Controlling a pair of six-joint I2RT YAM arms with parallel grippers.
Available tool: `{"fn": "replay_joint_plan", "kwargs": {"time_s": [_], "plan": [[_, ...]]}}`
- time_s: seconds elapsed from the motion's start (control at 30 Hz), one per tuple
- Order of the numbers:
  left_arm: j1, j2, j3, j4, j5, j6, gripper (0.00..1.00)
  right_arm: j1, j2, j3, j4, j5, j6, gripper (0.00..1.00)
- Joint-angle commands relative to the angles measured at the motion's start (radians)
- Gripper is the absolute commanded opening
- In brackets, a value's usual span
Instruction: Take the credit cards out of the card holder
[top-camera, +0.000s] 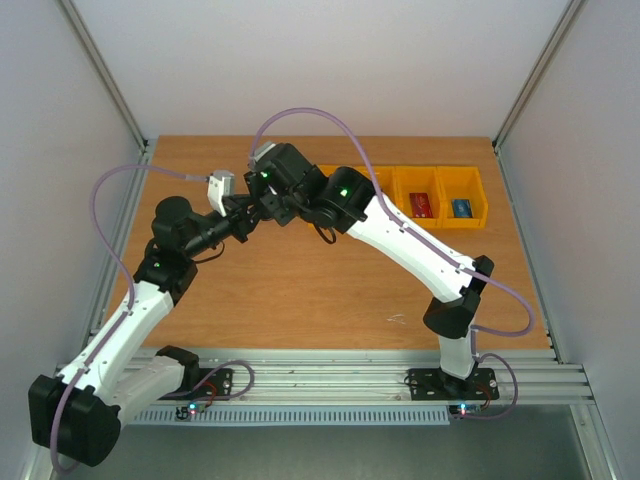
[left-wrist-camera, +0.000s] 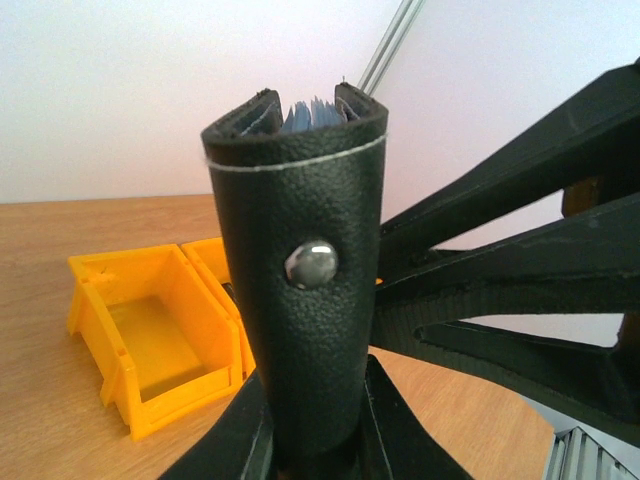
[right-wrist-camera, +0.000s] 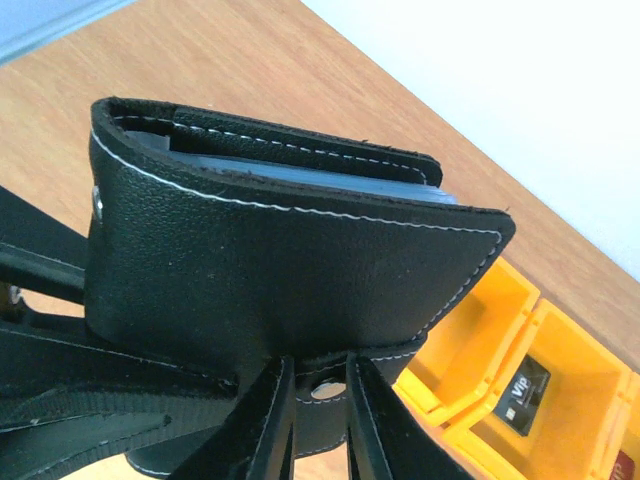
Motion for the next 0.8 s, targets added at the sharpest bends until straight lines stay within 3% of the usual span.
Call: {"fn": "replay_joint_plan", "kwargs": {"time_s": [0.0, 0.1, 0.4, 0.77], "plan": [[-0.017, -0.016, 0.007, 0.117, 0.052, 0.012, 0.0, -0.006, 0.056, 0.027, -0.077, 0.143, 0.004, 0.12], [-0.017, -0.017, 0.006, 0.117, 0.053, 0.013, 0.0, -0.007, 0.064, 0.028, -0.088, 0.172, 0.01, 0.02], [-0.016, -0.023, 0.001, 0.113, 0.042, 0.018, 0.0, -0.029, 0.052, 0.019, -0.107, 0.156, 0.024, 0.01], [-0.016, -0.033, -0.005, 0.099, 0.034, 0.031, 0.0, -0.167, -0.065, -0.102, -0.112, 0.083, 0.056, 0.01]]}}
